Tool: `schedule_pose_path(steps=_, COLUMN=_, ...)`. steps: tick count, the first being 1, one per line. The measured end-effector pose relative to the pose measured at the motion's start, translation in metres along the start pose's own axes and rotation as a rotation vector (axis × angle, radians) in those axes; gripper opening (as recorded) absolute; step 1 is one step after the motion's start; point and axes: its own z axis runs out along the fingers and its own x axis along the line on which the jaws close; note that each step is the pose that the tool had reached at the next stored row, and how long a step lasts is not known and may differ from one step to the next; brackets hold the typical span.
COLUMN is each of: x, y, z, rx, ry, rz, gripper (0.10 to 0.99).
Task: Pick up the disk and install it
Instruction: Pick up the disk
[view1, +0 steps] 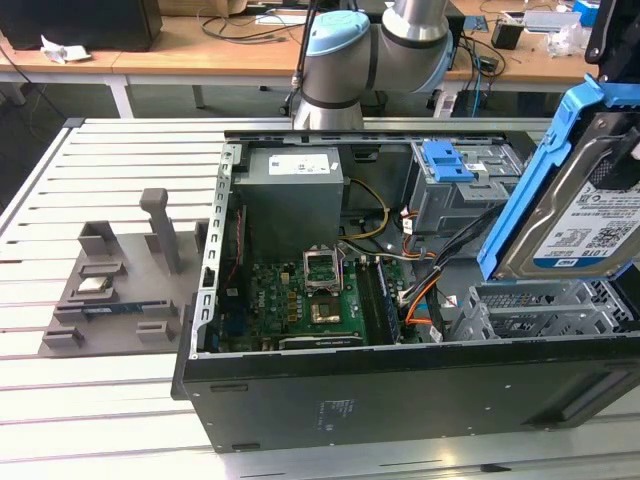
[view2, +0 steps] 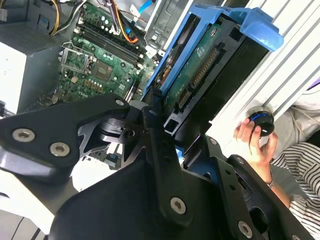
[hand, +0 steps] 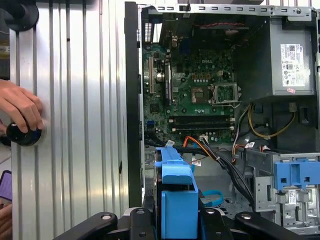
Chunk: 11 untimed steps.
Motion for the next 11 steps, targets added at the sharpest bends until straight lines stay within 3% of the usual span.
schedule_pose_path(steps=5, x=-0.0001, y=-0.0070, z=0.0013, rx=0.000, ry=0.0036, rz=0.000, gripper=0.365)
schedule_pose_path(steps=11, x=0.0000, y=-0.0123, z=0.0091, rx=0.000, ry=0.0069, rz=0.000, gripper=0.365)
